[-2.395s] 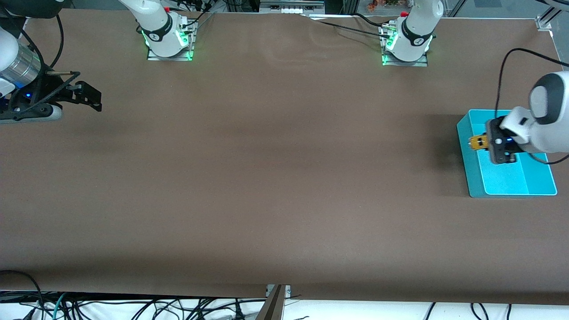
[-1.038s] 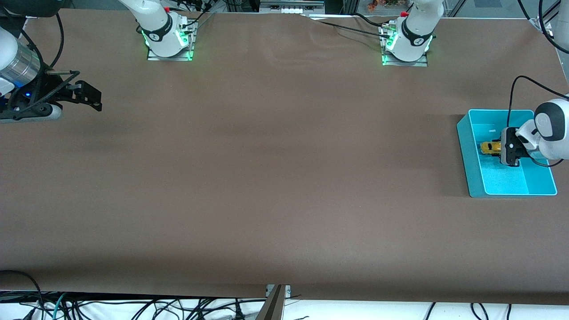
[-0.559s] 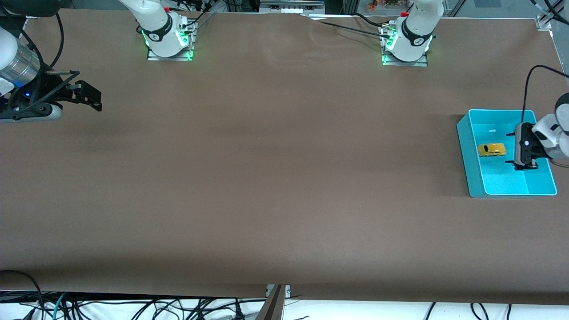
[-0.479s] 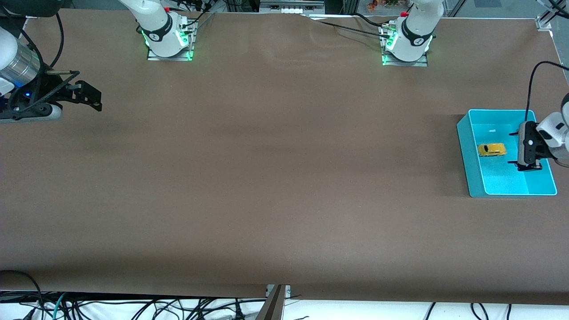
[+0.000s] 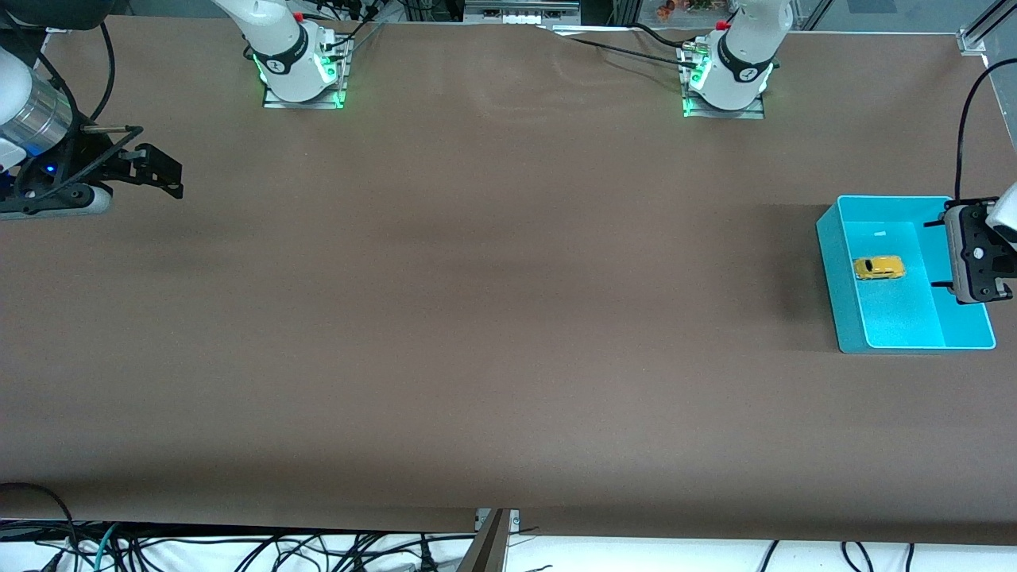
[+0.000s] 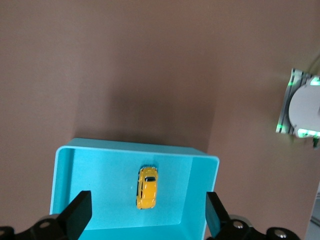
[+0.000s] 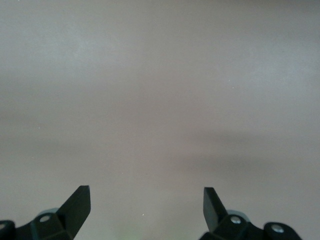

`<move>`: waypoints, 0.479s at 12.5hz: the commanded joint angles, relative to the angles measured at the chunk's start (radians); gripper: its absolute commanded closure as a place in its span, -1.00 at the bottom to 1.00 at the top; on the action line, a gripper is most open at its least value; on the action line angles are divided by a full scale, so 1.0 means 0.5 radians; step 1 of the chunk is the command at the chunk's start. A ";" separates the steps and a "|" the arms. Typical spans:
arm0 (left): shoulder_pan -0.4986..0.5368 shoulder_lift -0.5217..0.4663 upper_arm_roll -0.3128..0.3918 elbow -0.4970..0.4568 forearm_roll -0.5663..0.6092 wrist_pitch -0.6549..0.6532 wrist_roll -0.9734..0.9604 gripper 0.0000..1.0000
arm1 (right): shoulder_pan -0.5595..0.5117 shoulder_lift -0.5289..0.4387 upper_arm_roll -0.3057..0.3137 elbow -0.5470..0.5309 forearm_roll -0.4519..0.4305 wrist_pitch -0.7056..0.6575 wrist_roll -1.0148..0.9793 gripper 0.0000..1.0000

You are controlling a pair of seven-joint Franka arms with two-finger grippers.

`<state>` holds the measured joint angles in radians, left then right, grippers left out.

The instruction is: Wind and store yellow beetle car

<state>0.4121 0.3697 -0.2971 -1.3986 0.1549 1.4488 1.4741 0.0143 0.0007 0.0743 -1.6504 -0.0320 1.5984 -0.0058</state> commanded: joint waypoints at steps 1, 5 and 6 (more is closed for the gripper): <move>-0.109 -0.003 -0.120 0.183 -0.021 -0.194 -0.415 -1.00 | 0.008 0.005 -0.007 0.049 0.049 -0.043 0.024 -1.00; -0.605 -0.254 0.078 0.132 -0.024 -0.229 -1.237 -1.00 | 0.008 0.005 -0.007 0.049 0.055 -0.046 0.027 -1.00; -0.682 -0.325 0.167 0.043 -0.040 -0.195 -1.446 -1.00 | 0.008 0.005 -0.007 0.049 0.055 -0.046 0.027 -1.00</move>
<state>0.1457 0.2854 -0.3038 -1.3160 0.1536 1.3479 0.8908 0.0148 0.0006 0.0741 -1.6481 -0.0176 1.5983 -0.0049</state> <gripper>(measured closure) 0.000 0.000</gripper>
